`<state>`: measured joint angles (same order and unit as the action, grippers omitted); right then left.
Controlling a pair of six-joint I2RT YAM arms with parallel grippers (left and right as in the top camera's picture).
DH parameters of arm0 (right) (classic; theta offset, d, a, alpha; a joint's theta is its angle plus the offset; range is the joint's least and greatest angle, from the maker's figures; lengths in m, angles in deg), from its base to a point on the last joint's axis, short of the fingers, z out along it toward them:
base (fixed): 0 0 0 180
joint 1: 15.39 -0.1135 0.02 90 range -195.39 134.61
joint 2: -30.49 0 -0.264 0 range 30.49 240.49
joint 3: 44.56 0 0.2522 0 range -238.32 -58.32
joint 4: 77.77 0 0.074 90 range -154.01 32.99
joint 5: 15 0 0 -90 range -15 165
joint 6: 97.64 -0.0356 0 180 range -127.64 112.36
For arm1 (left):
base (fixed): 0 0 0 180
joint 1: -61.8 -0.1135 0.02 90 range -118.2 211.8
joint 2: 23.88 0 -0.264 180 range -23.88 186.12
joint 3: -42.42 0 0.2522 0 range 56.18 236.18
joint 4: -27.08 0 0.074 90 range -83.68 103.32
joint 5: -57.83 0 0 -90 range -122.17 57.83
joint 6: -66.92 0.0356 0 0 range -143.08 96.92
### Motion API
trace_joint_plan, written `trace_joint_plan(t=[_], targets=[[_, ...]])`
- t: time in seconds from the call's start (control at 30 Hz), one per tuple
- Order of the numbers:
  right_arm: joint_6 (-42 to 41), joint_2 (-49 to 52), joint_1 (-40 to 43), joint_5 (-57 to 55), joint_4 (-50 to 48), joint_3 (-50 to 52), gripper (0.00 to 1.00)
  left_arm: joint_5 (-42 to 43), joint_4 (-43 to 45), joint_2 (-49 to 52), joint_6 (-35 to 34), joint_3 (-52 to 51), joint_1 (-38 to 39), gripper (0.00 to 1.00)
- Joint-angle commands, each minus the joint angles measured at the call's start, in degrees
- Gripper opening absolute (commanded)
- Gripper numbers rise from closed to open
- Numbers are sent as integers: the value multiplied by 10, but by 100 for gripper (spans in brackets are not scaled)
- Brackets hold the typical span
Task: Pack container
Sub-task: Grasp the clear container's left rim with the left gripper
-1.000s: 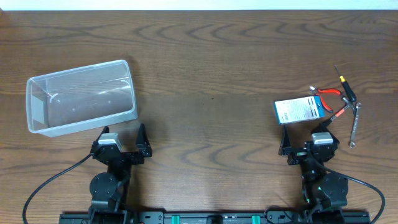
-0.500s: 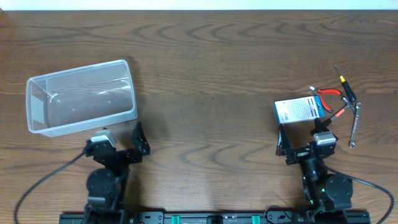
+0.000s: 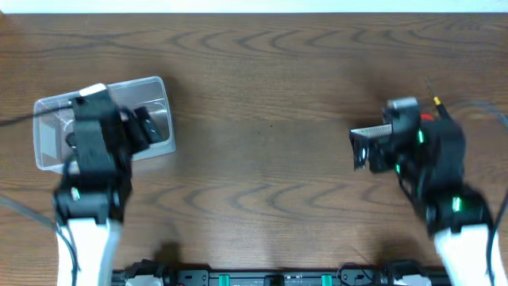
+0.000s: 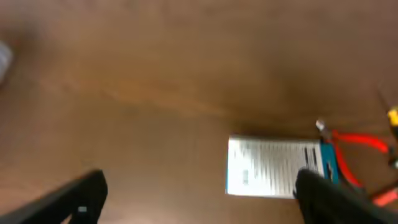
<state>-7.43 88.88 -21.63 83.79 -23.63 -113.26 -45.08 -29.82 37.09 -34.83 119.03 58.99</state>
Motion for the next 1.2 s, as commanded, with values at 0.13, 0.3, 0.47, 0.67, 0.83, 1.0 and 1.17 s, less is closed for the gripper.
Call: trace_joint_plan(t=[0.13, 0.3, 0.47, 0.67, 0.83, 1.0, 1.17], targets=[[18, 151, -6, 83, 80, -162, 88, -6, -80, 63, 8, 103, -116, 100], [0, 173, -5, 85, 77, -164, 27, -6, 25, 83, -26, 103, -242, 44], [-4, 172, -5, 85, 88, -164, 17, 50, 118, 167, -100, 103, -374, 11], [-4, 172, -5, 86, 114, -164, 19, 145, 148, 296, -115, 103, -436, 6], [-4, 172, -5, 86, 138, -164, 24, 201, 165, 374, -112, 103, -438, 6], [-4, 172, -5, 86, 151, -164, 23, 252, 191, 413, -82, 103, -437, 6], [-4, 172, -6, 86, 157, -164, 26, 310, 224, 420, -26, 103, -426, 6]])
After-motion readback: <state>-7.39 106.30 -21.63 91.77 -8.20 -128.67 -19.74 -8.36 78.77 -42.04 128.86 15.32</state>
